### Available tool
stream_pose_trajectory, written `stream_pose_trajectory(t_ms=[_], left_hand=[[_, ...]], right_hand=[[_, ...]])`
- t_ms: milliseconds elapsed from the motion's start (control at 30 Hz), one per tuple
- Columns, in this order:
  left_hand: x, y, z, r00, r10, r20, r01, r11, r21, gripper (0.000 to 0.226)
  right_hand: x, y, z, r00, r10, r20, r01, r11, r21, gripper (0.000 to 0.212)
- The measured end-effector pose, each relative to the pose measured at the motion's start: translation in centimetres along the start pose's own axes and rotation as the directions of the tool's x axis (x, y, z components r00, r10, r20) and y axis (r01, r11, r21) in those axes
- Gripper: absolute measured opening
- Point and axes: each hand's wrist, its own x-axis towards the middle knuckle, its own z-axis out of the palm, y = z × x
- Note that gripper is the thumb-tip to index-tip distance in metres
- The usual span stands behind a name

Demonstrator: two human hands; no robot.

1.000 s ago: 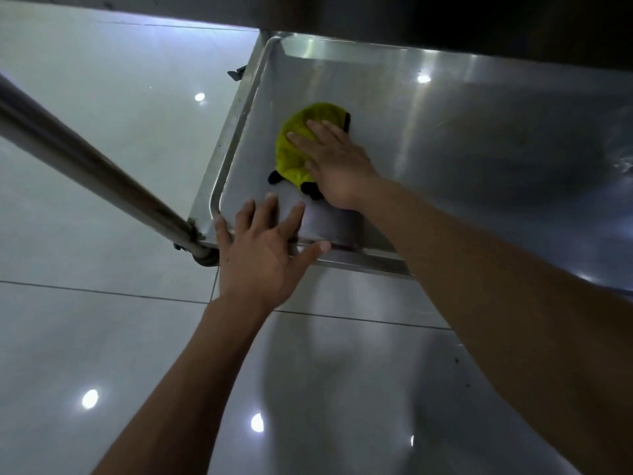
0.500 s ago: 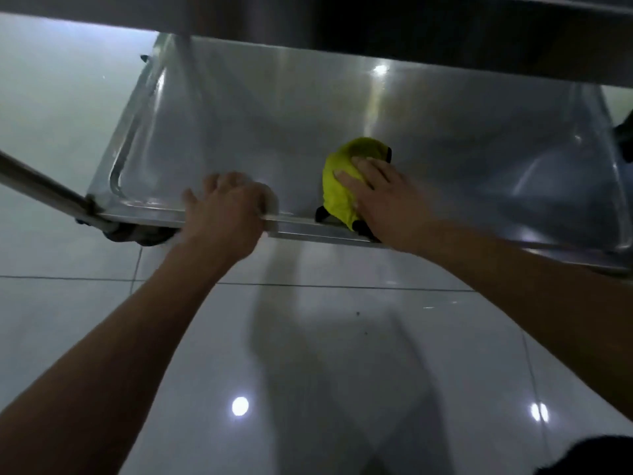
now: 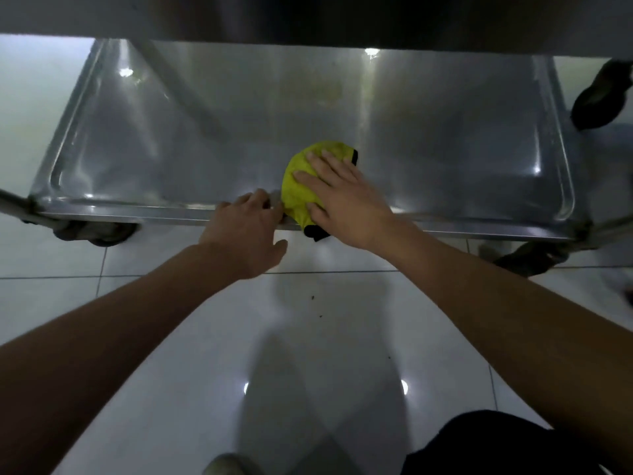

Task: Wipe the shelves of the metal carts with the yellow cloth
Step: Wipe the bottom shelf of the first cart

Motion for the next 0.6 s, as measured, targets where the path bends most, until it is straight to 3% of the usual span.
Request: stream_pose_trajectory(t_ms=[133,300,600], left_hand=[[-0.5,0.5,0.6,0.995,-0.090,-0.054,0.079,0.982,-0.169,0.051],[-1.3,3.0,1.9,0.978,-0.178,-0.111,0.150,0.964,-0.221,0.059],[1.5,11.3,0.9,0.982,-0.055,-0.182,0.010,0.972,-0.236,0.059]], right_hand=[[0.0,0.4,0.3,1.000,0.009,-0.014,-0.008,0.998,0.059,0.056],[-0.5,0.6,0.2,0.999,0.015,-0.041,-0.012,0.997,0.079,0.057],[-6.9,7.9,-1.7,0.979,0.200,-0.044,-0.190,0.968,0.162,0.056]])
